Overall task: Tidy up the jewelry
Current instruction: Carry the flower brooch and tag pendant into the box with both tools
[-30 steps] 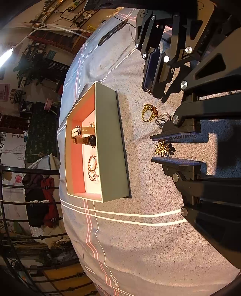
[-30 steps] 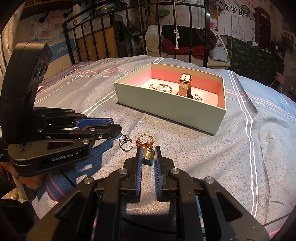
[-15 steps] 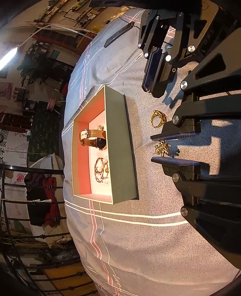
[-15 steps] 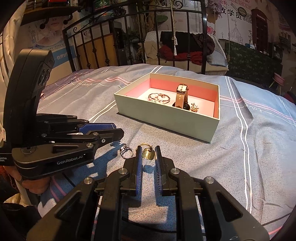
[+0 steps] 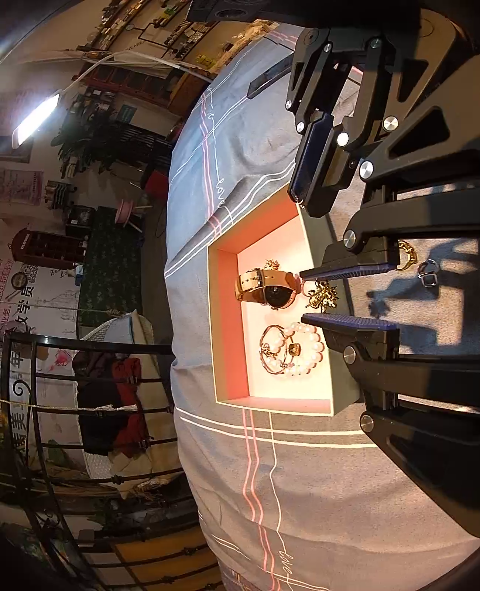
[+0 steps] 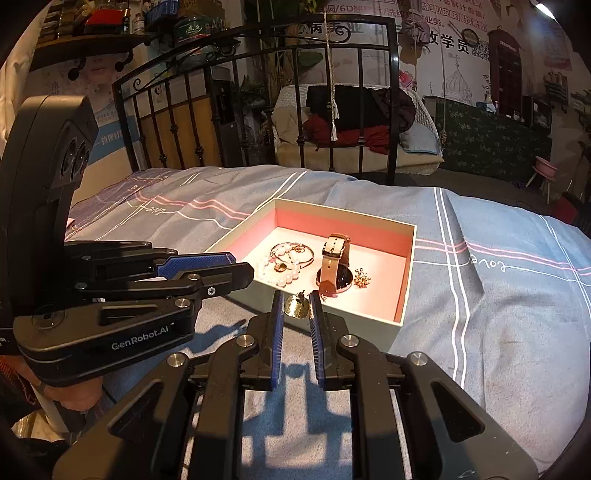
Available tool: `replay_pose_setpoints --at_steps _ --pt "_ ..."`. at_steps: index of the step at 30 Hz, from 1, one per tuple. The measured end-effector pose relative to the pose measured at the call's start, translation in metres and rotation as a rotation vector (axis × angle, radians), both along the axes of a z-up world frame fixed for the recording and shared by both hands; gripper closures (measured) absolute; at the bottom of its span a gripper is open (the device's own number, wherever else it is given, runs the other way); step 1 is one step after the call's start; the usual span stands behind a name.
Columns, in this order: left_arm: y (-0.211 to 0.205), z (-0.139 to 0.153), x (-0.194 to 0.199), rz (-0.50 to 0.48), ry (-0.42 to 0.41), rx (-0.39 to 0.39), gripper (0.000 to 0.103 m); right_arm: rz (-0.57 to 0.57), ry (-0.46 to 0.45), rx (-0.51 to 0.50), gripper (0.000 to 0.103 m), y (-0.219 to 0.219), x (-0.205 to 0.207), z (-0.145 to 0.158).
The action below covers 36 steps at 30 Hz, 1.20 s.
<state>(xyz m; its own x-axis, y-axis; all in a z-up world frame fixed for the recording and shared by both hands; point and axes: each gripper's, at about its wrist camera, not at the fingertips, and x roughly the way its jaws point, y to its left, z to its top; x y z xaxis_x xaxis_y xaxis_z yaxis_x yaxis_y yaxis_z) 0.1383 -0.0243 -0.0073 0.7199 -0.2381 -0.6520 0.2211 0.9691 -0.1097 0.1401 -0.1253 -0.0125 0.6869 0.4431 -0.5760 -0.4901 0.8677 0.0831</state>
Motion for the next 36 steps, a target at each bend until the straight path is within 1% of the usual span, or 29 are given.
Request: replay_pose_setpoints --at_steps 6,10,13,18,23,36 --pt "-0.001 0.009 0.025 0.021 -0.015 0.018 0.086 -0.038 0.012 0.014 0.088 -0.003 0.026 0.004" --pt "0.000 0.006 0.042 0.036 0.009 0.021 0.086 -0.042 0.015 0.034 0.088 -0.004 0.037 0.006" --pt "0.000 0.001 0.053 0.049 0.032 0.024 0.086 -0.051 0.020 0.024 0.088 -0.002 0.044 0.005" --pt "0.001 -0.004 0.064 0.064 0.058 0.024 0.086 -0.084 0.050 -0.028 0.088 0.002 0.056 -0.006" --pt "0.001 -0.012 0.073 0.065 0.083 0.044 0.086 -0.110 0.093 -0.057 0.088 0.002 0.066 -0.021" --pt "0.005 -0.033 0.087 0.074 0.143 0.054 0.086 -0.097 0.139 -0.081 0.088 0.008 0.079 -0.039"
